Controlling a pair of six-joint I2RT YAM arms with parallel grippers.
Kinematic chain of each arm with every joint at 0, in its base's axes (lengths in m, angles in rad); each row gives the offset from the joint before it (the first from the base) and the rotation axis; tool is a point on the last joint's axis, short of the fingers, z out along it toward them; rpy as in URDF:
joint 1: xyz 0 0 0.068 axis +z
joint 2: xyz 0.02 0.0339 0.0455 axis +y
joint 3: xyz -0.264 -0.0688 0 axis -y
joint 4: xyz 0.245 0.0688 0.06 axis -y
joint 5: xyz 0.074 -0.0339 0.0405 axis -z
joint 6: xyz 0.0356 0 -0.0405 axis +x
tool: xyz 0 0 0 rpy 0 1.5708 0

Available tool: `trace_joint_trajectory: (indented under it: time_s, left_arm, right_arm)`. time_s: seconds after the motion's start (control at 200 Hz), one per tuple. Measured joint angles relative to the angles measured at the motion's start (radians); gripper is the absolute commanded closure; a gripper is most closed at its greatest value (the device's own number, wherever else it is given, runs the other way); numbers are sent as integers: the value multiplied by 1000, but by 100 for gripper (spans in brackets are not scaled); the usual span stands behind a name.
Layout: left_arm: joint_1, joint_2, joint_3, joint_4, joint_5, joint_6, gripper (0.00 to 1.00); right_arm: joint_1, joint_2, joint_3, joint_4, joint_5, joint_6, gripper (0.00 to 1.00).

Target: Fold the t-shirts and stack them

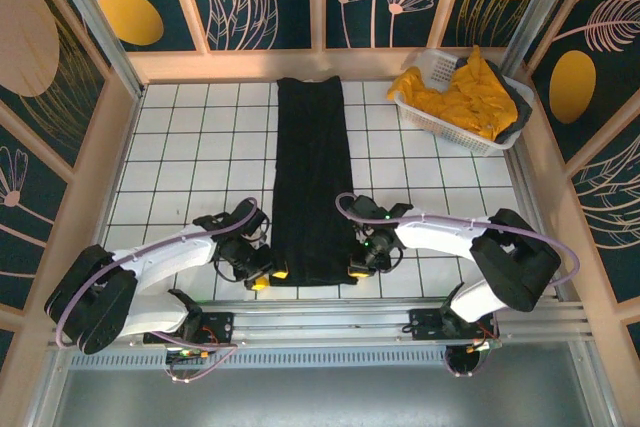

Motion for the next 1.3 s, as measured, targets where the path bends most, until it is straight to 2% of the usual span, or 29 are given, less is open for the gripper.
trace_joint_trajectory:
  time_s: [0.075,0.24,0.385,0.611,0.766,0.856,1.056,1.301]
  left_arm:
    - [-20,15,0,32,10,-18,55]
    - [-35,54,0,51,6,-24,69]
    - [-35,62,2,51,-18,-11,100]
    - [-39,40,108,10,-101,-22,100]
    - [-17,14,204,10,-143,-29,100]
    - [34,15,234,19,-159,-27,100]
    - [171,106,334,63,-180,-2,100]
    - [265,317,533,142,-183,51,100]
  right_arm:
    - [11,0,-2,6,-3,13,100]
    - [29,-12,-16,19,-9,41,100]
    - [31,-46,-34,14,-8,56,100]
    - [13,-84,8,-39,16,63,100]
    - [-66,-87,125,-74,39,60,100]
    - [-121,-72,214,-84,53,55,100]
    - [-209,79,427,-95,106,19,100]
    - [-304,279,635,-100,154,-26,100]
